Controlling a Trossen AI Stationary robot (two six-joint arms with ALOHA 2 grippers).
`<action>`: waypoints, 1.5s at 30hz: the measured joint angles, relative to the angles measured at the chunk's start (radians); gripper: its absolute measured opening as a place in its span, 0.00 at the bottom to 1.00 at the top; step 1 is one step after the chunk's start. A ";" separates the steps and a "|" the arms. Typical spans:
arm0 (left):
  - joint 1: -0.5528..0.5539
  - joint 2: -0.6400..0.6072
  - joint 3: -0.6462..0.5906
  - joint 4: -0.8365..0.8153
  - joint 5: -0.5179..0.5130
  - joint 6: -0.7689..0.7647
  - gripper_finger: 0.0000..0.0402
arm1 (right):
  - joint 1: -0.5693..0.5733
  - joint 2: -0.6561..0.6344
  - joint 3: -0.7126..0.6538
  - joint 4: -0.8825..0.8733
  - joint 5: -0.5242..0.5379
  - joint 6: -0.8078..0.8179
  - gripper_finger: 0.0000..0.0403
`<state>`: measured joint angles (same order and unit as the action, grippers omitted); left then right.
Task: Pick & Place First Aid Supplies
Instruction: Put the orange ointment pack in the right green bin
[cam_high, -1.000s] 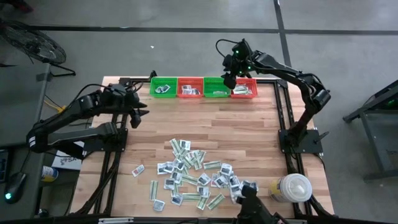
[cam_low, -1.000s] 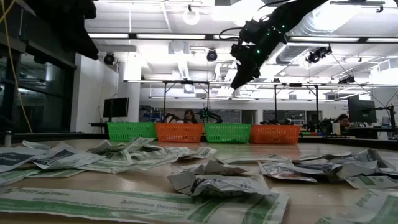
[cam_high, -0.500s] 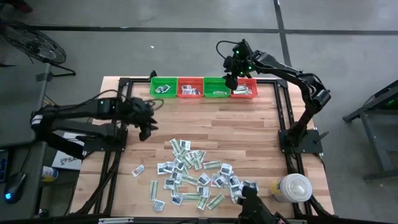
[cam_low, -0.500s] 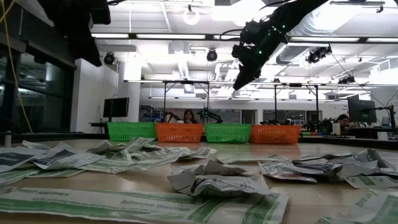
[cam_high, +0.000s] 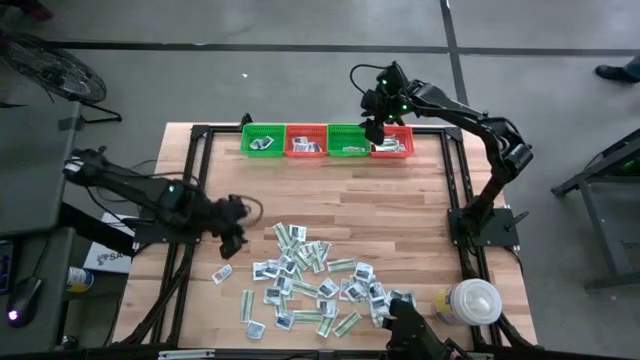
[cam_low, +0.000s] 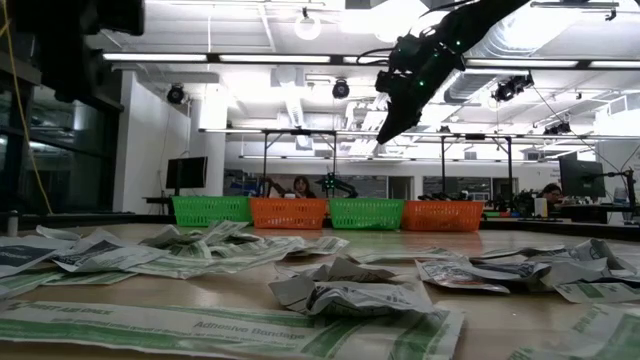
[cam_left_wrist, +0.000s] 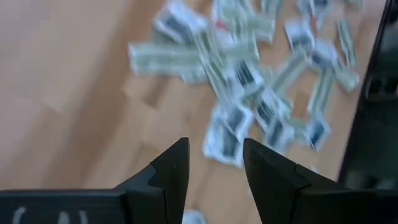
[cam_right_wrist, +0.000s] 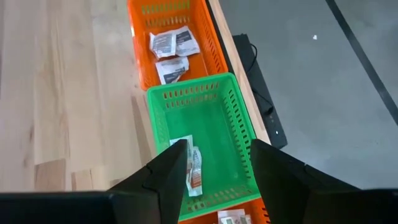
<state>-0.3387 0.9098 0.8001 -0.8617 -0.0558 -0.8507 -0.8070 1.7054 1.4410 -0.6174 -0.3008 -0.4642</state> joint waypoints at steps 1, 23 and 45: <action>-0.025 0.016 0.000 0.000 0.008 -0.030 0.37 | 0.000 0.000 0.000 0.000 -0.001 -0.006 0.42; -0.345 0.271 0.000 0.036 0.130 -0.370 0.37 | 0.000 0.000 0.000 0.002 -0.050 -0.009 0.42; -0.452 0.366 -0.001 -0.014 0.113 -0.314 0.37 | 0.001 0.000 0.000 -0.007 -0.058 -0.009 0.42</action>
<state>-0.7902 1.2760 0.7991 -0.8753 0.0568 -1.1647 -0.8062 1.7054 1.4410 -0.6247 -0.3590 -0.4728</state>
